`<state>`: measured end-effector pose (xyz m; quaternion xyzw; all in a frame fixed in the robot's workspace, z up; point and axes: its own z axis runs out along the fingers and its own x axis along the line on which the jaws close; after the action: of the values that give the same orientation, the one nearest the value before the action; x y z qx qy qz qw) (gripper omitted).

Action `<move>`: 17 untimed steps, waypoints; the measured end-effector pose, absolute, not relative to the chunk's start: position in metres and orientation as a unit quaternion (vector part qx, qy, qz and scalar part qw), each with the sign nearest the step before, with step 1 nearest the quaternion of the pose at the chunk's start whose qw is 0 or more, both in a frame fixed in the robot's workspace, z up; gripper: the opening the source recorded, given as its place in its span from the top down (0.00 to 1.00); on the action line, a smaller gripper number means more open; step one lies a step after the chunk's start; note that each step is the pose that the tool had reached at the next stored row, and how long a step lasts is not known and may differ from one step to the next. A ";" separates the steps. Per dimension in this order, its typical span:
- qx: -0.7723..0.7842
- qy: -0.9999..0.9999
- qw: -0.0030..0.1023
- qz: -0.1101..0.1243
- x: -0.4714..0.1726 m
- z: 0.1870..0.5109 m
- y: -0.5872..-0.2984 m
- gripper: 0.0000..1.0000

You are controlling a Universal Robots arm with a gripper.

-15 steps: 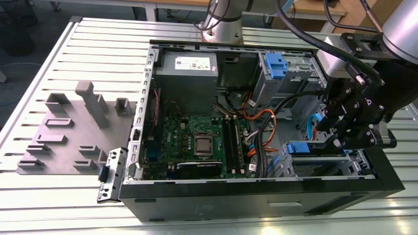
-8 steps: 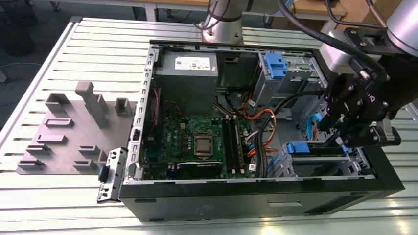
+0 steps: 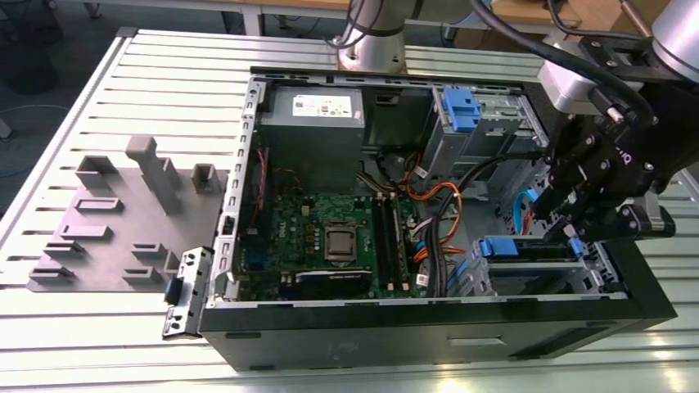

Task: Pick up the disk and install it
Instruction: 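Insert the first disk wire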

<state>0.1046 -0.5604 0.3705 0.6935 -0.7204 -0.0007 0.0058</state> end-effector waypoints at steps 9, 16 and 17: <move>0.694 -0.720 0.006 -0.001 0.105 0.368 -0.545 0.58; 0.694 -0.720 0.006 0.000 0.111 0.364 -0.539 0.58; 0.694 -0.720 0.006 0.000 0.112 0.363 -0.539 0.58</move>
<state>0.1120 -0.5391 0.3630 0.6936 -0.7204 -0.0002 0.0062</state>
